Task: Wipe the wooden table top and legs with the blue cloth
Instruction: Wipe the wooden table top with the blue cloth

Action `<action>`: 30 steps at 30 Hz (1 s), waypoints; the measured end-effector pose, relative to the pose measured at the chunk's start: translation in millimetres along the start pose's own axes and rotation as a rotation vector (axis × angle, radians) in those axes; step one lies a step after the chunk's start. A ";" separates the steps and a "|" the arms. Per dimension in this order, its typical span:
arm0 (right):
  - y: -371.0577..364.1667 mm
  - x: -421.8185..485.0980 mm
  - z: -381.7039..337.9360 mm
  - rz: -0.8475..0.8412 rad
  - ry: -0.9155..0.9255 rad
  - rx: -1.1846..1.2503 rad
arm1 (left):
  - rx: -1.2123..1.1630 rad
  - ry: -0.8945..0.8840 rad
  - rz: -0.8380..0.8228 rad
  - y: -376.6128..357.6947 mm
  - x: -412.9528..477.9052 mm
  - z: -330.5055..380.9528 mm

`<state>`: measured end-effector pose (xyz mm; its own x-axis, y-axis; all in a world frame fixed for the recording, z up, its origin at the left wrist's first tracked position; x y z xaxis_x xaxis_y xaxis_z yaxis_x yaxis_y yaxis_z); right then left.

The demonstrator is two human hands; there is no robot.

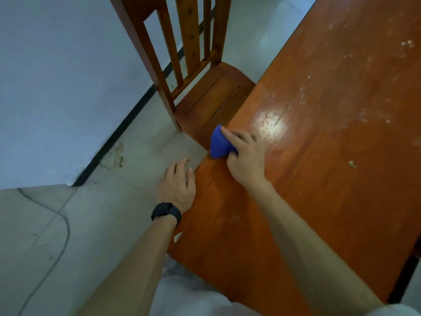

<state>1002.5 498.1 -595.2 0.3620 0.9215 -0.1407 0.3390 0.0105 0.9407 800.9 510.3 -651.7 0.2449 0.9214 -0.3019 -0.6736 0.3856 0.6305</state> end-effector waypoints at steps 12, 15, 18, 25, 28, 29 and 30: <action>15.9 -2.1 22.7 0.028 -0.125 0.025 | 0.001 0.015 0.008 0.4 1.1 2.2; 10.2 17.7 21.9 0.082 -0.209 -0.022 | -0.009 0.002 0.007 1.2 -0.8 4.1; -6.6 -44.1 -9.9 0.129 -0.067 -0.064 | -0.009 -0.013 -0.008 -0.1 0.1 3.4; -40.9 -174.4 -48.4 -0.327 0.187 0.224 | -0.009 -0.039 -0.017 -1.2 -2.7 5.2; -0.1 -102.1 4.6 -0.114 -0.037 0.299 | -0.003 -0.024 -0.018 -0.1 -0.3 1.4; 13.5 -75.0 27.5 -0.028 -0.105 0.193 | -0.004 -0.017 -0.017 0.0 -0.4 -0.5; 24.0 -51.2 48.2 0.033 -0.164 0.098 | -0.007 -0.021 -0.014 -0.1 -1.2 -0.9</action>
<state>1033.9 432.5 -580.3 0.5080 0.8452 -0.1664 0.4045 -0.0636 0.9123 800.0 509.2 -652.1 0.2690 0.9168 -0.2951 -0.6750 0.3980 0.6213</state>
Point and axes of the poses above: each hand's wrist, its own x-axis towards the middle knuckle, its own y-axis out of the back of the hand, z = x × y, the point moved 10 cm from there along x, towards the middle knuckle, and after that the axes turned 13 degrees about -x, right-handed, at the moved point
